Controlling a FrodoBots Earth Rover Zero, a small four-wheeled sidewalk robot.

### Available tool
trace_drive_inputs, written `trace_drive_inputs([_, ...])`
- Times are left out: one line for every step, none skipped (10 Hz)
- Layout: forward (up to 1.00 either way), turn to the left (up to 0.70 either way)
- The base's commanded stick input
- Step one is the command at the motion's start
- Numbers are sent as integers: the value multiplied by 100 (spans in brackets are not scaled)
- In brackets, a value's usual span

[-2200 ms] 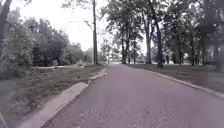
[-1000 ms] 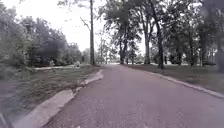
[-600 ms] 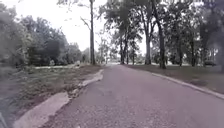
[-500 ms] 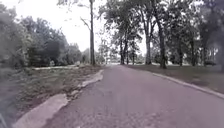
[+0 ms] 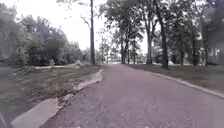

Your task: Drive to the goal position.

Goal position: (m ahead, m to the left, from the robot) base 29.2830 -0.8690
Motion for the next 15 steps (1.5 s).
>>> trace_drive_inputs([70, 0])
trace_drive_inputs([70, 0])
trace_drive_inputs([70, -7])
trace_drive_inputs([70, -11])
trace_drive_inputs([70, -13])
trace_drive_inputs([70, -7])
trace_drive_inputs([70, 0])
trace_drive_inputs([70, 0])
trace_drive_inputs([70, 0])
trace_drive_inputs([70, -1])
trace_drive_inputs([70, -6])
trace_drive_inputs([70, -13])
trace_drive_inputs([70, -12])
trace_drive_inputs([70, -7])
trace_drive_inputs([70, -1])
